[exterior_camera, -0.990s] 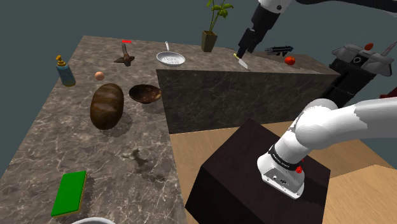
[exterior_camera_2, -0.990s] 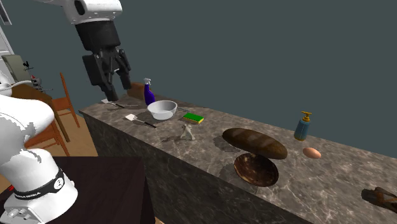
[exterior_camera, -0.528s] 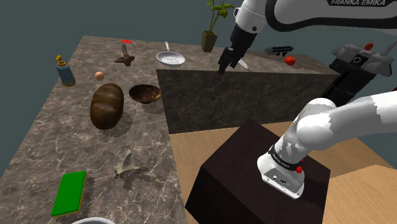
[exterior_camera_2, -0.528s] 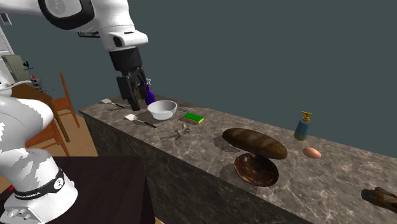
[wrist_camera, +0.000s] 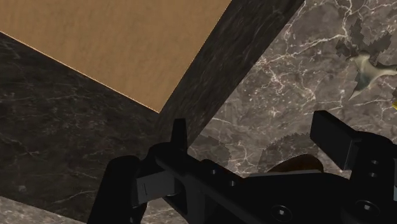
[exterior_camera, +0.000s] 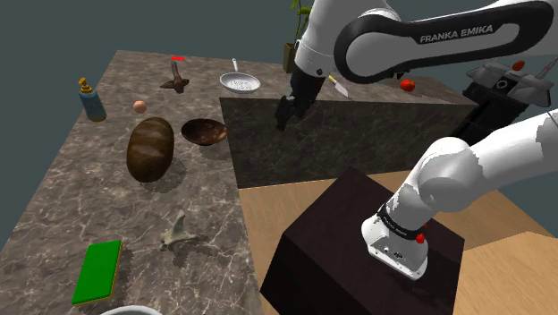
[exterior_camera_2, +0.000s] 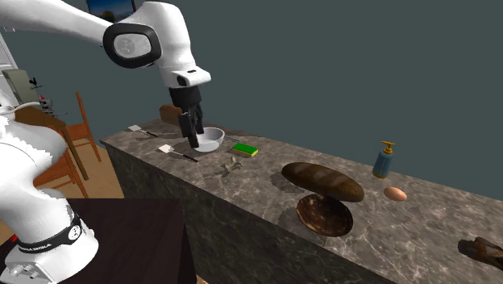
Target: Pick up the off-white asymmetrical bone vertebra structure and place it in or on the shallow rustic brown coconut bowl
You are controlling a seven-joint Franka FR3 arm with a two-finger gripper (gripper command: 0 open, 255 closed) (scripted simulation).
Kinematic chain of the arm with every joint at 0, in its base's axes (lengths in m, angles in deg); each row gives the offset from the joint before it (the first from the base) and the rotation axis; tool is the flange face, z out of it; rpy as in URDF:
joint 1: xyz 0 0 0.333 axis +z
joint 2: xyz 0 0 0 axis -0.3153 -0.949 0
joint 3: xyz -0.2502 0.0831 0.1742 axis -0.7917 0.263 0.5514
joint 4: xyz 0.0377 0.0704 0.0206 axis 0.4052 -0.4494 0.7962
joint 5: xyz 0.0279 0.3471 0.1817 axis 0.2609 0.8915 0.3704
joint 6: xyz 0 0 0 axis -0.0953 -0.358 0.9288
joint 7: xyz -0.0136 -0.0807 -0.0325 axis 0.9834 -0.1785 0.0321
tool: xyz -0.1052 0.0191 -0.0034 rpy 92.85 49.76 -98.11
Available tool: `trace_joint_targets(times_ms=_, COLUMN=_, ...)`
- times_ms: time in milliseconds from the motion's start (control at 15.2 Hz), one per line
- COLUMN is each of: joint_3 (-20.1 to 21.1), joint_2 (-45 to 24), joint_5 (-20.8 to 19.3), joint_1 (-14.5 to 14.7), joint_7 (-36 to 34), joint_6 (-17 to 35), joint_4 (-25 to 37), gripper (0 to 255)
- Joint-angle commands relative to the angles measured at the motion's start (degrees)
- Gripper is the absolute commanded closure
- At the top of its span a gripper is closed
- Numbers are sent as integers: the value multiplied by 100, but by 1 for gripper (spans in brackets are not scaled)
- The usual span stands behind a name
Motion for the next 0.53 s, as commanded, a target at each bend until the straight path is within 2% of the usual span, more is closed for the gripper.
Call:
trace_joint_targets(times_ms=0, joint_3=200, joint_2=-336, joint_5=26, joint_1=31, joint_7=-191, joint_6=304, joint_4=29, gripper=0)
trace_joint_targets(times_ms=462, joint_3=933, joint_2=-1633, joint_5=-189, joint_1=56, joint_7=-1019, joint_6=1226, joint_4=341, gripper=0)
